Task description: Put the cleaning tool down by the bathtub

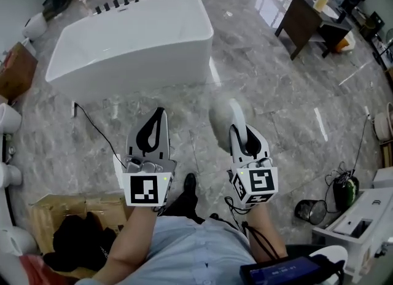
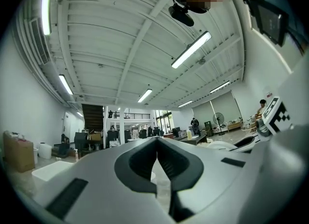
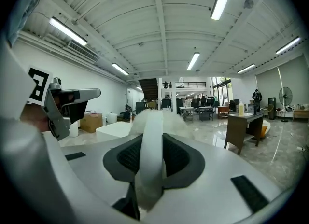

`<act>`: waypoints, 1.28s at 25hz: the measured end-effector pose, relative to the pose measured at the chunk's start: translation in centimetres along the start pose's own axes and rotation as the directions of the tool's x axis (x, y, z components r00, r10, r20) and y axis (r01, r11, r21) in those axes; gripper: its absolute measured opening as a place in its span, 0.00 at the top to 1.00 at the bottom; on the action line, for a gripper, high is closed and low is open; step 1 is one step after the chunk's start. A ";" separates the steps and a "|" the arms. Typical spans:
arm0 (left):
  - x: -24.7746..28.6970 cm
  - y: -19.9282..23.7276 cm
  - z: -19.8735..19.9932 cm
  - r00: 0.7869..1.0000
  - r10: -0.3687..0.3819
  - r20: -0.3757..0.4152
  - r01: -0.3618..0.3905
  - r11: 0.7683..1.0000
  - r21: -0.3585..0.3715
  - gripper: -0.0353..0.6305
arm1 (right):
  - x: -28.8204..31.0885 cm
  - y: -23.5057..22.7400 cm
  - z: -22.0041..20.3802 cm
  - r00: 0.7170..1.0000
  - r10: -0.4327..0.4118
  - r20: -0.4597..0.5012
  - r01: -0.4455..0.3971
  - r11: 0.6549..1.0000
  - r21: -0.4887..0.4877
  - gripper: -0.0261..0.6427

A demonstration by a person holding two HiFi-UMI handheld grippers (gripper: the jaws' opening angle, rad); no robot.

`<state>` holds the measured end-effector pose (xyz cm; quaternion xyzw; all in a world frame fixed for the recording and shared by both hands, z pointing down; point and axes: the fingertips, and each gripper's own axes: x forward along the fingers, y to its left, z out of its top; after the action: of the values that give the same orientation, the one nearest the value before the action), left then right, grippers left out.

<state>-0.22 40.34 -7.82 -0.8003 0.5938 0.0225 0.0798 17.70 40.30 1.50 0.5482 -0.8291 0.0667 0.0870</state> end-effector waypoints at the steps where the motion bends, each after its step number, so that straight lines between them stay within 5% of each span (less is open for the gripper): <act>1: 0.7 1.3 -0.1 1.000 0.004 0.000 -0.004 1.000 -0.009 0.92 | 1.4 0.6 0.6 1.000 0.003 0.003 -0.003 1.000 -0.006 0.81; 7: 4.6 7.0 -0.2 1.000 -0.001 0.030 0.000 0.999 0.032 0.92 | 7.7 2.4 3.7 0.999 0.006 0.034 -0.005 0.999 -0.035 0.81; 16: 9.4 8.8 -0.8 0.999 -0.029 0.044 0.028 0.999 0.036 0.92 | 12.2 0.6 5.9 0.998 -0.028 0.058 0.031 0.999 -0.044 0.81; 22: 14.2 7.5 -3.3 0.999 -0.053 0.013 0.053 0.999 -0.015 0.92 | 15.6 -3.4 4.7 0.998 -0.057 0.041 0.058 0.998 -0.018 0.81; 32: 28.2 6.4 -7.9 0.993 -0.102 -0.052 0.105 0.993 0.056 0.92 | 26.6 -12.2 4.3 0.999 -0.050 0.006 0.050 0.998 0.023 0.81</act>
<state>1.47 10.58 -4.35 -0.8278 0.5535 -0.0188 0.0899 18.40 10.78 3.26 0.5699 -0.8146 0.0722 0.0797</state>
